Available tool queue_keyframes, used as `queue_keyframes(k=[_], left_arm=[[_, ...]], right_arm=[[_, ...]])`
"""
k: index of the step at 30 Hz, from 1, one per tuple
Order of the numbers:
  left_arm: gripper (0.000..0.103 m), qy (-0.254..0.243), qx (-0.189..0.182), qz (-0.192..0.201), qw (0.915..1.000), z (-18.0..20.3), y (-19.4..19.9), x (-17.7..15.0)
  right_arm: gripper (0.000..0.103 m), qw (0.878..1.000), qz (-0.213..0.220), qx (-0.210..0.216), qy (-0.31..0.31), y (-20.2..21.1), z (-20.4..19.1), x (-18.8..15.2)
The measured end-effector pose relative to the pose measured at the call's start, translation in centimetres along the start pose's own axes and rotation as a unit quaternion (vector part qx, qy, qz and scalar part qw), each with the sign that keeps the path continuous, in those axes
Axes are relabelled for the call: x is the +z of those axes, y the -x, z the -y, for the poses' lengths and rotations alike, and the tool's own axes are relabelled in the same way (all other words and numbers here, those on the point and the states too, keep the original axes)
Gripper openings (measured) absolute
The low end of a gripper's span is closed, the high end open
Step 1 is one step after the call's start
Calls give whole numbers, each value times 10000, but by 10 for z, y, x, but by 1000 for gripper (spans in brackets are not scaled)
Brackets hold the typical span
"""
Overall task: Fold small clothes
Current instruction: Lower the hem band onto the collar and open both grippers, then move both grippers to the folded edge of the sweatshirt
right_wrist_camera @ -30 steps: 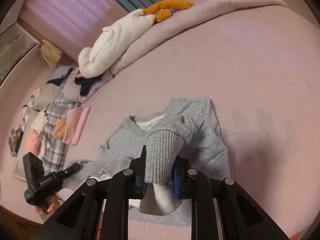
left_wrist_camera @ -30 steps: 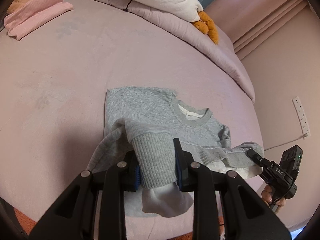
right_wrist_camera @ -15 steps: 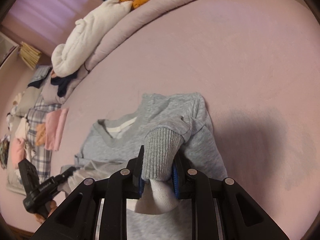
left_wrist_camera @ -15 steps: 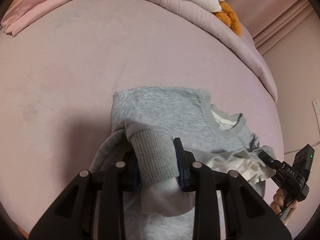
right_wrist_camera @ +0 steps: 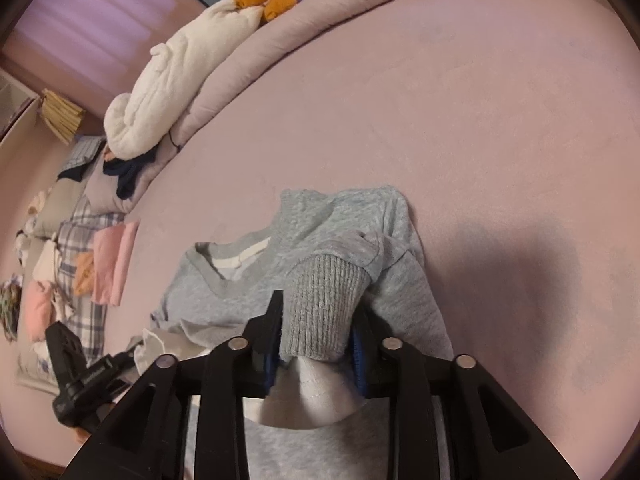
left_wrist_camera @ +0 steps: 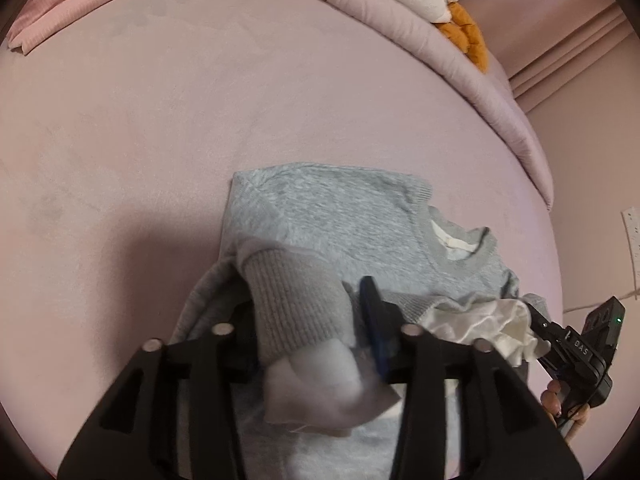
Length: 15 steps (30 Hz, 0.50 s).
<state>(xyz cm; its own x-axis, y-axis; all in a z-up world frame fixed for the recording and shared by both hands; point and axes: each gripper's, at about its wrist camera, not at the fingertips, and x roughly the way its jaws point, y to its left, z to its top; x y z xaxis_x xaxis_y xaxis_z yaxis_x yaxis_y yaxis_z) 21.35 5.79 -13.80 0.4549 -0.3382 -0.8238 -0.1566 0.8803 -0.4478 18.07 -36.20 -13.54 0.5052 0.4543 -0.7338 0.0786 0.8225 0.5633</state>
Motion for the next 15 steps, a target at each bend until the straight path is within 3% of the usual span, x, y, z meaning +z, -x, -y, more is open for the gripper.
queue_keyframes(k=[5, 10, 13, 15], left_arm=[[62, -193, -78, 272, 9994, 3, 27, -16], [64, -243, -400, 324, 9984, 0, 47, -36], [62, -271, -621, 331, 9972, 0, 49, -48], [50, -188, -706, 197, 9971, -4, 45, -54]], right_arm=[[49, 9992, 207, -237, 255, 20, -5, -6], [56, 9988, 198, -222, 383, 30, -10, -18], [56, 9985, 167, -256, 449, 29, -13, -26], [56, 9987, 105, -191, 461, 25, -14, -29]])
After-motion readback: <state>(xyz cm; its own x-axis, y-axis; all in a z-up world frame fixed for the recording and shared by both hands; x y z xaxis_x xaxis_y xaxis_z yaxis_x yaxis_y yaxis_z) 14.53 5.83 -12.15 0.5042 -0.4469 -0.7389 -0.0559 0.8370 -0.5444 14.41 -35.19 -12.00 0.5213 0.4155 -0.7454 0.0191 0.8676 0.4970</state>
